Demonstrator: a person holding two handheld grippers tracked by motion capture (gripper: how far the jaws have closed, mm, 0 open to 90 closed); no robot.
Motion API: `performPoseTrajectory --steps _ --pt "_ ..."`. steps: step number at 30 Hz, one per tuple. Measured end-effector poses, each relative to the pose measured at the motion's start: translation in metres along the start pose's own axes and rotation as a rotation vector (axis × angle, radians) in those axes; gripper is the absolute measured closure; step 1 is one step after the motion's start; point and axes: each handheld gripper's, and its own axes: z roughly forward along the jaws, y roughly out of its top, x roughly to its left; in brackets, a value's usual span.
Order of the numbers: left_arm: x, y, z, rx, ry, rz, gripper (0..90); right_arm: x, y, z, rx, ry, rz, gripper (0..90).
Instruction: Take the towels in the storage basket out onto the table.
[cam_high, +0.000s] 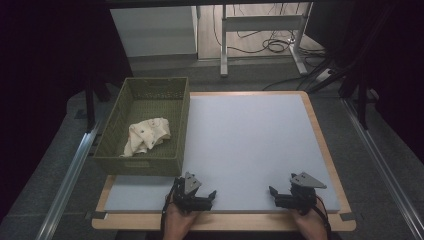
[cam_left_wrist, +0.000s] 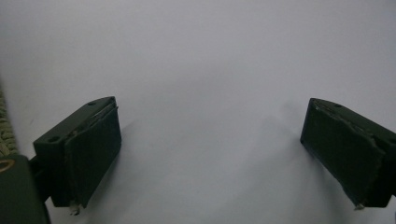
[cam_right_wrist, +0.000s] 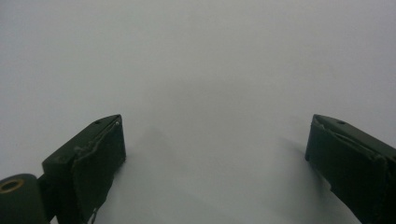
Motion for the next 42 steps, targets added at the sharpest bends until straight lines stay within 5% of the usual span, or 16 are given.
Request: performPoseTrajectory --steps 23,29,38,42 --pt "0.001 0.0 0.0 0.002 -0.007 0.003 5.3 0.001 0.0 0.0 0.001 -0.009 0.009 5.0" --pt "0.0 0.005 0.001 0.038 -0.009 -0.001 2.8 0.001 0.0 0.0 0.002 -0.01 0.009 5.0" --pt "0.001 0.018 -0.002 0.07 -0.082 -0.007 2.2 0.001 0.0 0.0 0.002 -0.009 0.009 5.0" --pt "0.0 0.024 -0.001 0.078 -0.102 0.02 0.3 0.001 0.0 0.0 0.002 -0.01 0.008 5.0"
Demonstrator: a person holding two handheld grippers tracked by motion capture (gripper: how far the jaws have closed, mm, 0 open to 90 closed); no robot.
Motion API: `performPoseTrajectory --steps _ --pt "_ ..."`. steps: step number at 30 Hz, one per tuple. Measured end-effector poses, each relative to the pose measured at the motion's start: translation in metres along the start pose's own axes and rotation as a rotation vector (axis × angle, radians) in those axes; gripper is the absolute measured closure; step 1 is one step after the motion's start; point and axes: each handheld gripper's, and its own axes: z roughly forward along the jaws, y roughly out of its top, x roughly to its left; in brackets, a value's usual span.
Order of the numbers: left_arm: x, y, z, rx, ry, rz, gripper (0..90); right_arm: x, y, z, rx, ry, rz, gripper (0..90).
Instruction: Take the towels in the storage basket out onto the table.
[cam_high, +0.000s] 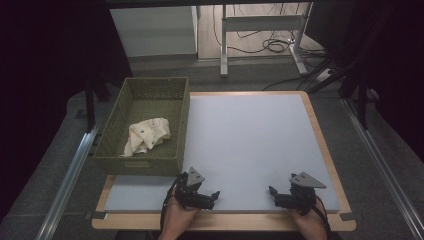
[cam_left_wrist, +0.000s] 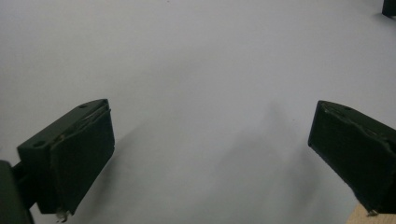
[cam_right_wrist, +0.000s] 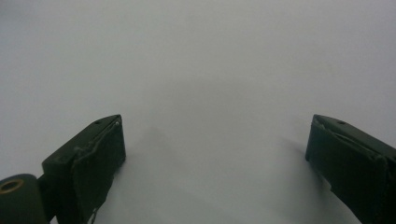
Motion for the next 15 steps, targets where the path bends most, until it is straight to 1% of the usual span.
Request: performPoseTrajectory --steps 1,4,5,6,9,10,11,15 --pt "0.0 0.001 0.0 -0.001 -0.003 0.002 0.4 0.0 0.0 0.0 0.0 0.0 0.0 5.0" --pt "0.0 0.006 -0.001 -0.021 -0.048 0.006 1.0 0.0 0.0 0.0 0.0 0.0 0.0 5.0" --pt "0.0 0.006 -0.001 -0.021 -0.048 0.006 1.1 0.0 0.0 0.0 0.0 0.0 0.0 5.0" --pt "0.001 0.008 -0.001 -0.035 -0.07 0.009 0.9 0.0 0.0 0.0 0.0 0.001 0.0 5.0" --pt "0.0 0.013 0.0 -0.037 -0.081 0.028 0.0 0.0 0.0 0.0 0.0 0.001 -0.001 5.0" --pt "-0.001 0.014 0.0 -0.052 -0.093 0.029 0.0 0.0 0.0 0.0 0.0 0.001 0.0 5.0" --pt "-0.001 0.016 0.001 -0.05 -0.107 0.028 0.0 0.0 0.0 0.0 0.0 0.001 -0.001 5.0" --pt "-0.003 0.023 0.001 -0.04 -0.097 0.051 0.0 0.0 0.0 0.0 0.0 0.001 0.0 5.0"
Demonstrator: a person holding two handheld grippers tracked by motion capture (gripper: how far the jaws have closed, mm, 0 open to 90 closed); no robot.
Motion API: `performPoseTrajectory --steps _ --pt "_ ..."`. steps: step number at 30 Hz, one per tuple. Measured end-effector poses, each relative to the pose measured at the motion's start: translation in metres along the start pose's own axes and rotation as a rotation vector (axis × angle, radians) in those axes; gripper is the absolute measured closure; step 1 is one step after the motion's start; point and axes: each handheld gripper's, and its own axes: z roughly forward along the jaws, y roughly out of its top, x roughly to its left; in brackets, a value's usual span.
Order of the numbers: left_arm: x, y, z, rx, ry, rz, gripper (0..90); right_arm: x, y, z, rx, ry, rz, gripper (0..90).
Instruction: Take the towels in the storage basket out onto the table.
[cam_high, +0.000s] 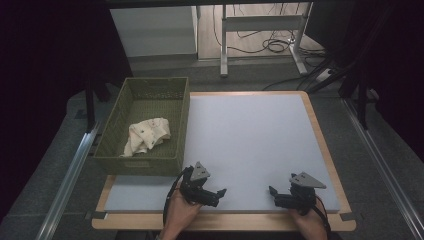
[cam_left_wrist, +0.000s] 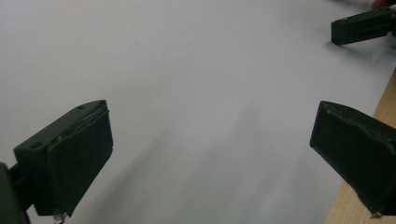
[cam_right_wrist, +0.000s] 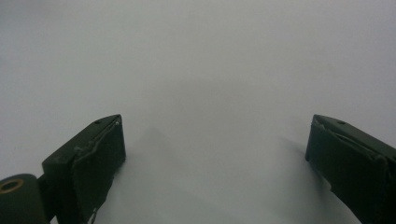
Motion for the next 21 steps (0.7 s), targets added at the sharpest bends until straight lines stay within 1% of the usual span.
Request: performPoseTrajectory --steps 1,2,3,5,8,9,14,17,21 --pt "0.0 0.002 0.0 -0.013 -0.007 0.005 0.0 0.0 0.0 0.0 0.0 0.0 0.0 5.0" --pt "0.0 0.002 0.0 -0.013 -0.007 0.005 0.0 0.0 0.0 0.0 0.0 0.0 0.0 5.0" --pt "0.0 0.004 0.001 -0.029 -0.039 -0.003 0.0 0.0 0.0 0.0 0.0 0.0 0.0 5.0" --pt "0.001 0.006 0.003 -0.045 -0.063 -0.01 0.0 0.0 0.0 0.0 0.0 0.0 0.0 5.0" --pt "0.002 0.007 0.005 -0.048 -0.07 -0.015 0.0 0.0 0.0 0.0 0.0 0.0 0.0 5.0" --pt "0.004 0.009 0.007 -0.049 -0.075 -0.024 0.0 0.0 0.0 0.0 0.0 0.0 0.0 5.0" --pt "0.008 0.013 0.011 -0.037 -0.063 -0.026 0.0 0.0 0.0 0.0 0.0 0.0 0.0 5.0" --pt "0.01 0.021 0.014 -0.017 -0.05 -0.014 0.0 0.0 0.0 0.0 0.0 0.001 0.0 5.0" --pt "0.009 0.029 0.017 0.011 -0.039 0.012 0.0 0.0 0.0 0.0 0.0 0.001 0.0 5.0"
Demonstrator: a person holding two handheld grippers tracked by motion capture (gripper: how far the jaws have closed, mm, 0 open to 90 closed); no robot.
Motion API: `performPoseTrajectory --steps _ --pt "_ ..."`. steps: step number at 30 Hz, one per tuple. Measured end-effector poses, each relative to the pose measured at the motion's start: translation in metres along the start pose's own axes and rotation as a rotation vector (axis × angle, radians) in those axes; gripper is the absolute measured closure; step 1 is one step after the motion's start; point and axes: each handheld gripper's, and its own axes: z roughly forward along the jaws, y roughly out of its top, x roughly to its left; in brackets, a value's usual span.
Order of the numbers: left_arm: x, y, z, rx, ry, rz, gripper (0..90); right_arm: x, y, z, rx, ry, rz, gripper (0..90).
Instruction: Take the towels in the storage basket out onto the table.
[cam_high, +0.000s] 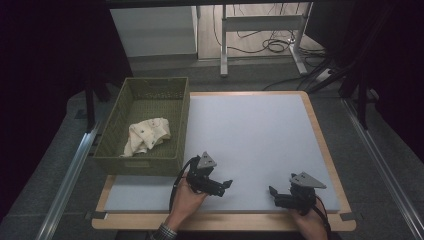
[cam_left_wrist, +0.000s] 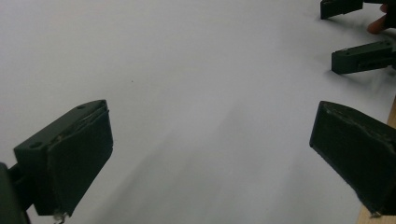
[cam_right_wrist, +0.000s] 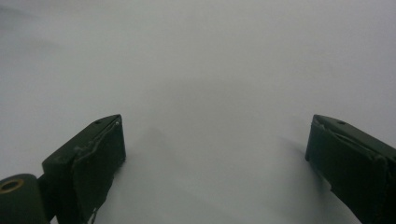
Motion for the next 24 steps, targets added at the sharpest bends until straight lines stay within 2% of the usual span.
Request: performPoseTrajectory --steps 5,8,13,17,24 --pt "-0.002 0.011 -0.001 0.012 0.004 0.023 0.0 0.0 0.0 0.0 0.0 0.0 0.0 5.0" --pt "0.001 0.025 -0.004 0.011 0.01 0.031 0.0 0.0 0.0 0.0 0.0 0.0 -0.001 5.1" --pt "0.006 0.037 -0.006 0.016 0.002 0.033 0.0 0.0 0.0 0.0 -0.001 0.0 -0.002 5.0" --pt "0.007 0.048 -0.009 0.018 0.001 0.05 0.0 0.0 0.0 0.0 -0.001 0.0 0.002 5.1" --pt "0.016 0.074 -0.019 0.017 -0.023 0.057 0.4 0.0 0.0 0.0 -0.002 0.0 0.001 5.0"
